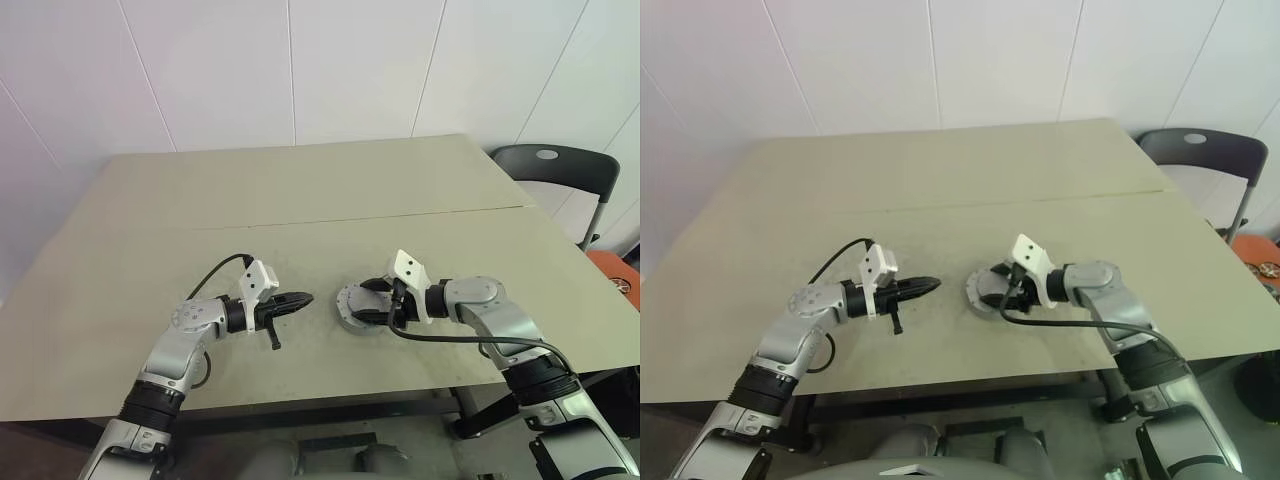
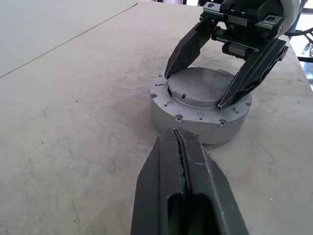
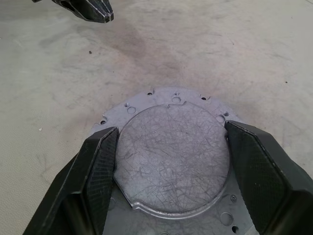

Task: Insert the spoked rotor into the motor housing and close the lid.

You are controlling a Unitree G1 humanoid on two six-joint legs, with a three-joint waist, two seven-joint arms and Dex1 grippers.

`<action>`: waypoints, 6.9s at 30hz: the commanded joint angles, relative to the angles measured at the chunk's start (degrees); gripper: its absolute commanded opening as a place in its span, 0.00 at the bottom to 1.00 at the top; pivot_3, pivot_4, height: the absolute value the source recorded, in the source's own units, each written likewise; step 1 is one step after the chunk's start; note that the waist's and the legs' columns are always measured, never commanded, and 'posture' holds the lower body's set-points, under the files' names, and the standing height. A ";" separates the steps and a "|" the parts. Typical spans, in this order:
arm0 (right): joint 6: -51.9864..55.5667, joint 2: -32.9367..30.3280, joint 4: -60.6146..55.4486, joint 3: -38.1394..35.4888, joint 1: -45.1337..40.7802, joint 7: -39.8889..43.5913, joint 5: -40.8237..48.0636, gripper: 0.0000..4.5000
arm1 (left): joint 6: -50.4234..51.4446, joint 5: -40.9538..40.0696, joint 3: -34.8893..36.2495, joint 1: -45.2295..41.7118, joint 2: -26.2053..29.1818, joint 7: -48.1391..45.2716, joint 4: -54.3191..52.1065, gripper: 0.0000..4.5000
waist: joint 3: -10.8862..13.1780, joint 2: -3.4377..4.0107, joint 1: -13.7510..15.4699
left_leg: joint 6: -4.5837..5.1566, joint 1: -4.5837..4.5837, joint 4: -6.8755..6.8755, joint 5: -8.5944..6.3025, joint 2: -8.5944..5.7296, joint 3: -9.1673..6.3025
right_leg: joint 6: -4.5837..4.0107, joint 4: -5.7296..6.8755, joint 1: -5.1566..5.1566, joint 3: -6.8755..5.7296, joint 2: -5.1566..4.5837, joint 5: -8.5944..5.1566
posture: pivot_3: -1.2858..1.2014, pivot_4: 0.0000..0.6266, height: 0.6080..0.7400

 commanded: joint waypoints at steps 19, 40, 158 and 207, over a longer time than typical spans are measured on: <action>-1.64 1.18 5.67 3.74 0.13 -5.18 -4.80 0.69 | -3.26 9.47 -9.27 -13.60 -10.63 0.87 14.62 0.00 | -0.03 -0.06 -0.38 | -0.12 1.02 0.02 -0.08 0.07 0.00 | 0.19 -0.06 1.04 -0.02 0.03 -0.19 | 0.52 0.00 1.00; 6.90 0.90 0.07 -2.59 -0.02 1.00 5.30 0.99 | 2.40 16.00 -14.37 -14.40 -8.29 1.32 15.80 0.00 | -0.13 -0.16 -0.30 | -0.17 0.96 -0.06 -0.11 0.14 -0.01 | 0.08 -0.19 1.02 -0.07 0.05 -0.29 | 0.52 0.00 1.00; 49.26 32.71 14.80 -51.62 -13.11 -33.15 44.47 0.26 | 36.94 -31.32 29.36 -12.83 -27.71 29.18 8.94 0.99 | -0.21 0.20 -3.36 | -0.17 -0.22 -0.06 -0.06 0.36 0.10 | -0.03 0.21 -0.47 0.08 0.34 0.15 | 0.52 0.00 1.00; 43.58 29.26 12.43 -41.62 -9.61 -31.54 48.10 0.70 | 19.75 -39.87 40.14 -17.67 -31.89 38.74 16.84 0.47 | -0.20 0.19 -3.18 | -0.20 -0.23 -0.08 -0.06 0.38 0.15 | -0.04 0.15 -0.49 0.14 0.36 0.15 | 0.52 0.00 1.00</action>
